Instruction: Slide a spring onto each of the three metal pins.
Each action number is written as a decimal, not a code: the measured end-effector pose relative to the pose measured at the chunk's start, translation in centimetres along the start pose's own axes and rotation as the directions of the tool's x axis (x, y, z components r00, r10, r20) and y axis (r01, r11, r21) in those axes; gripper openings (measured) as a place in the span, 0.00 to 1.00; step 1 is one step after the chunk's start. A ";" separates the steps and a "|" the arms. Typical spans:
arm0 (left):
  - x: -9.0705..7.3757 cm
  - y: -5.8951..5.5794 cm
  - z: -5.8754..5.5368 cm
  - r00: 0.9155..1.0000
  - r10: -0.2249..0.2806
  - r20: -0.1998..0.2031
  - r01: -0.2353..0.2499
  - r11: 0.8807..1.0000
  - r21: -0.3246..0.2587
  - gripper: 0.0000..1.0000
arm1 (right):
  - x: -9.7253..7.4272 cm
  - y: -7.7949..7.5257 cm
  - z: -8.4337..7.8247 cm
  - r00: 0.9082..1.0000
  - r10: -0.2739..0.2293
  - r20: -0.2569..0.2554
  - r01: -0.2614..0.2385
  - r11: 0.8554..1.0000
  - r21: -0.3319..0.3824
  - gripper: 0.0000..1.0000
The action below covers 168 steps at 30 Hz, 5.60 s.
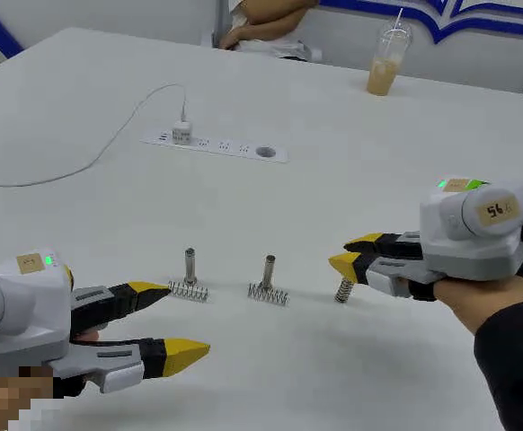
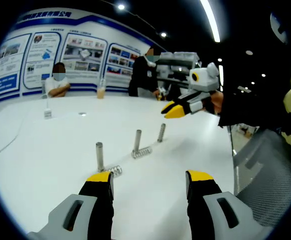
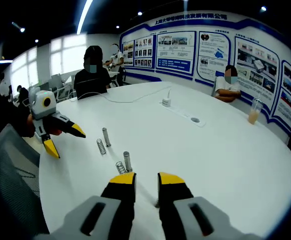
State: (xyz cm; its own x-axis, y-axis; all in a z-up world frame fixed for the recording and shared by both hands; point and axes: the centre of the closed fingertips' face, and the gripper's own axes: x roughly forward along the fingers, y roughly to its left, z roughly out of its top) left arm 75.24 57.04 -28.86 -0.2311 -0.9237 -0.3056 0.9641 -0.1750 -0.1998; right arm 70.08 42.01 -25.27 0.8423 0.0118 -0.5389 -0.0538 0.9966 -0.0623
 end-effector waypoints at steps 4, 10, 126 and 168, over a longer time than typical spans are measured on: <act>-0.1 0.0 0.2 1.000 0.000 0.005 0.000 1.000 0.002 0.59 | 0.9 1.0 0.2 0.999 0.034 -0.011 -0.034 0.999 -0.024 0.18; 0.0 0.0 0.1 1.000 -0.003 0.004 0.003 1.000 0.002 0.59 | 2.3 2.7 -0.8 0.995 0.085 -0.055 -0.088 0.995 -0.052 0.18; 4.0 -4.8 -1.8 0.965 -0.192 -0.180 0.245 0.904 0.351 0.18 | 1.4 13.2 -4.5 0.747 0.433 -0.504 -0.598 0.769 -0.226 0.11; 4.0 -4.9 -0.4 0.974 -0.197 -0.116 0.224 0.925 0.306 0.11 | 1.7 15.0 1.8 0.834 0.454 -0.313 -0.541 0.784 -0.305 0.11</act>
State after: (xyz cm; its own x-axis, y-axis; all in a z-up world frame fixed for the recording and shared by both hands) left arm 69.58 54.31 -29.45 -0.4302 -0.8253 -0.3657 0.8806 -0.4729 0.0313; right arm 71.65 57.12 -25.61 0.5103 0.4368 -0.7408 -0.6614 0.7499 -0.0134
